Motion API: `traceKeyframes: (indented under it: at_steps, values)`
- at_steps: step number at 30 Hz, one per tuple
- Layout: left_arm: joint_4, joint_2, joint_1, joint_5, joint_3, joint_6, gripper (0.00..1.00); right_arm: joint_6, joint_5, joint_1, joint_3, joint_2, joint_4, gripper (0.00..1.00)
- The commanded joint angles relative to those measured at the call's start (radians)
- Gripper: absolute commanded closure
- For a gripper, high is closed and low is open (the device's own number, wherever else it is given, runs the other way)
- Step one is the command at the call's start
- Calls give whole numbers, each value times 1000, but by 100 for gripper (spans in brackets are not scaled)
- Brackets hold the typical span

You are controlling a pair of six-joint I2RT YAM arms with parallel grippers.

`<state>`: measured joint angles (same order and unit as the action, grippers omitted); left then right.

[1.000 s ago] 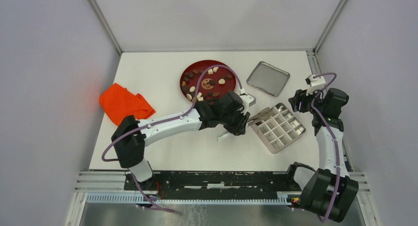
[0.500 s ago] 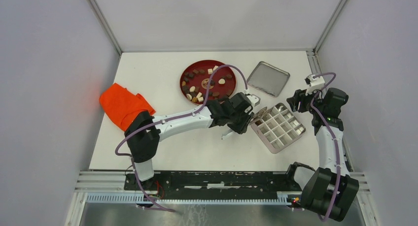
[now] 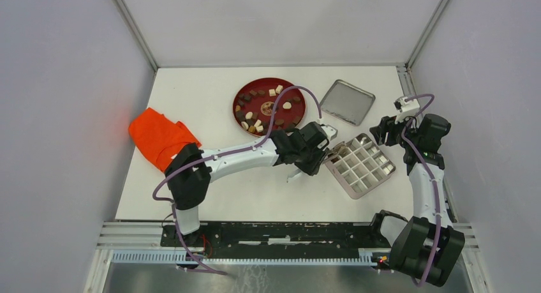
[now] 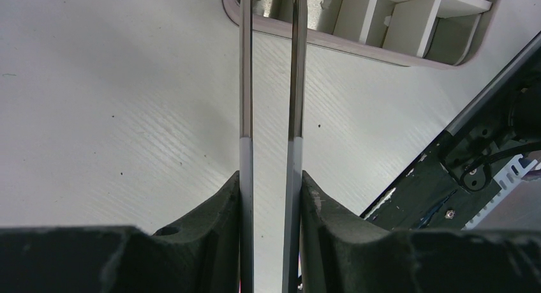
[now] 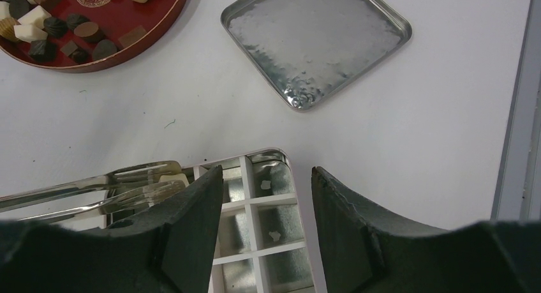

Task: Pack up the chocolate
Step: Place the fake chocolate in the packing box.

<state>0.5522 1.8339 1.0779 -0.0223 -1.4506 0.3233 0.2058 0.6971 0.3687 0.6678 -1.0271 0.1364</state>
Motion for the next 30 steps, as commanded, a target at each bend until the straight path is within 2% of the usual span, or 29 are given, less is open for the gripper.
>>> traceKeyframes:
  at_steps: [1,7,13,16,21,30]
  values:
    - [-9,0,9,45,-57,-25,65,-6,28,3,13,-2,-36,41]
    - [0,8,10,51,-68,-24,60,-5,33,3,13,-1,-35,41]
    - [0,4,11,49,-68,-21,59,-3,38,3,13,-1,-34,41]
    - [0,2,11,47,-70,-19,60,-3,38,3,13,0,-33,41]
    - [-30,-18,10,28,-64,0,68,-2,43,4,13,-1,-33,41]
    - [-96,-121,11,-15,-22,35,69,0,54,3,12,-2,-34,41]
